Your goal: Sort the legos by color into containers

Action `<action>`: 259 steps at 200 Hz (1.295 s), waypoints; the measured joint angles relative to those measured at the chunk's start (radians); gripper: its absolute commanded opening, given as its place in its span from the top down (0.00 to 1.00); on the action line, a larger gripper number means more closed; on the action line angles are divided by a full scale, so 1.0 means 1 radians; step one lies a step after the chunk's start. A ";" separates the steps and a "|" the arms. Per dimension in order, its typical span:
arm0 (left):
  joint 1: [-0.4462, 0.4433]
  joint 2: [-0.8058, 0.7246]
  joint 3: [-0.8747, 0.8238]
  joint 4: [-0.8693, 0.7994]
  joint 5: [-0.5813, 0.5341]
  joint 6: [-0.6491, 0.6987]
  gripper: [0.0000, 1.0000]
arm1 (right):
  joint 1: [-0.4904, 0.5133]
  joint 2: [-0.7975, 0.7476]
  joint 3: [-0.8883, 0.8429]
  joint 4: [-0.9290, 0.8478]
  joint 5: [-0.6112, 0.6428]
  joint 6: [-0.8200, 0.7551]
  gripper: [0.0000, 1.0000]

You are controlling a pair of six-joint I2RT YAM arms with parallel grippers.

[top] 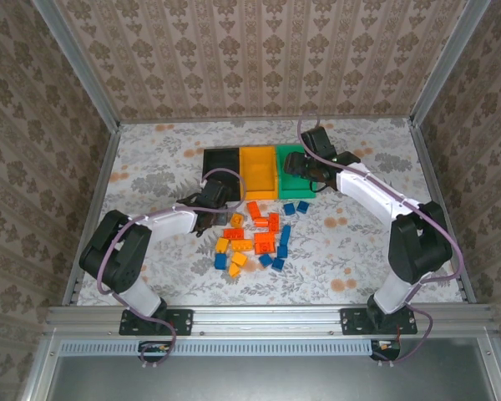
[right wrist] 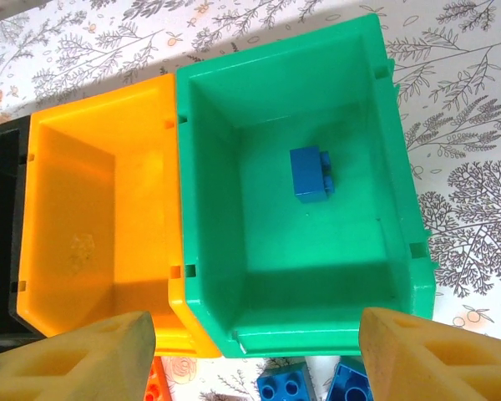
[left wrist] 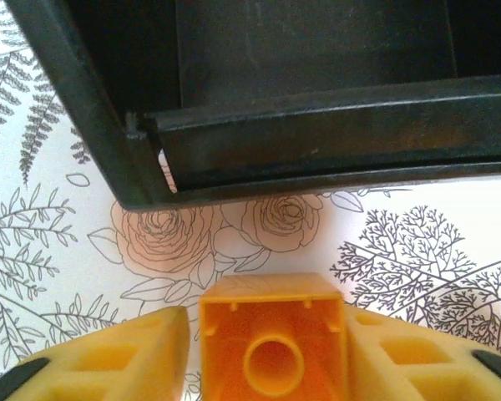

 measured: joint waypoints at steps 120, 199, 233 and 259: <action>-0.041 -0.270 0.048 -0.079 0.005 0.012 0.75 | -0.004 -0.079 -0.114 0.016 0.004 0.011 0.33; 0.118 0.055 0.348 -0.053 0.049 0.053 0.72 | -0.010 -0.132 -0.175 0.015 0.004 0.027 0.33; 0.134 0.150 0.401 -0.064 0.071 0.065 0.45 | -0.010 -0.167 -0.210 0.015 -0.002 0.027 0.32; 0.127 0.142 0.419 -0.070 0.091 0.071 0.28 | -0.009 -0.184 -0.232 0.011 -0.026 0.027 0.31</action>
